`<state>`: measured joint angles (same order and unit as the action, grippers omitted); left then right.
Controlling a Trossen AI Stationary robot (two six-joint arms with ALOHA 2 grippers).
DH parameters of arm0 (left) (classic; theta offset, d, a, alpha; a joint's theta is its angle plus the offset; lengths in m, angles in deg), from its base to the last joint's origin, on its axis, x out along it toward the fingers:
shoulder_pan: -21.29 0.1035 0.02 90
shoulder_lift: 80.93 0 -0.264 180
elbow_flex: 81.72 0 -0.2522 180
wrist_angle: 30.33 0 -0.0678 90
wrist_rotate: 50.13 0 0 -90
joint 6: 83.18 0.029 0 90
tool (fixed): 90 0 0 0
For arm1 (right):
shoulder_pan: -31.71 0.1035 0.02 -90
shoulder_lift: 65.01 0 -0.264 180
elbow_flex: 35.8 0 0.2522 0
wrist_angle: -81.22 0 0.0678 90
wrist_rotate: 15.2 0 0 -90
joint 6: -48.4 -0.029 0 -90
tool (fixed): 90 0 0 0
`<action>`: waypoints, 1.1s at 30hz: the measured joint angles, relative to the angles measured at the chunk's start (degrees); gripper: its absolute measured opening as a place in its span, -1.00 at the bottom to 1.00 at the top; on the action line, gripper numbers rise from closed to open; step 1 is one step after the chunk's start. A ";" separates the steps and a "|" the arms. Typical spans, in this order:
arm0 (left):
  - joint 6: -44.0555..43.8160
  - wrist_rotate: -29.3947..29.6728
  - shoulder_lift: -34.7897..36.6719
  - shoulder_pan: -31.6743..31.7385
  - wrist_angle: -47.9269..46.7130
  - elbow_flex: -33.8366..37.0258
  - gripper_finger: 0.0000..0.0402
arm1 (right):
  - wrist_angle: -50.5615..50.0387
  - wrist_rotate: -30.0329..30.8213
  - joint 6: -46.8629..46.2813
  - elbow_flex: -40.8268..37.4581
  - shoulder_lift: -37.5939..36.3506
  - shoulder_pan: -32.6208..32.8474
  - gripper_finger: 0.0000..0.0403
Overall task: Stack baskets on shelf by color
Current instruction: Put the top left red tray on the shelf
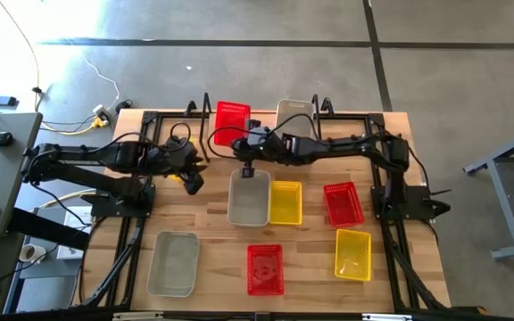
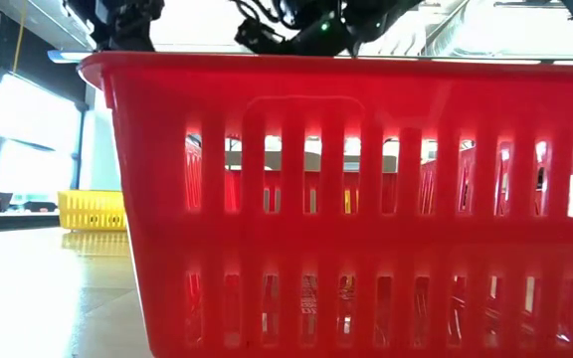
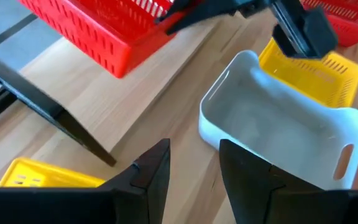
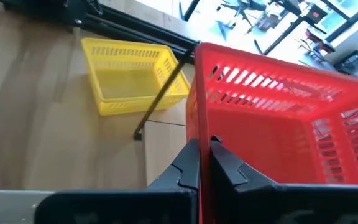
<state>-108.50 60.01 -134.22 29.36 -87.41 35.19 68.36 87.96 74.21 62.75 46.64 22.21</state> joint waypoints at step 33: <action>-0.02 -0.02 0.11 0.01 -0.09 1.08 -0.36 | -6.20 -4.19 -3.89 10.01 9.45 -1.76 -1.00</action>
<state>-108.53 59.99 -134.11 29.37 -87.50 36.27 62.16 83.77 70.31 72.77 56.09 20.44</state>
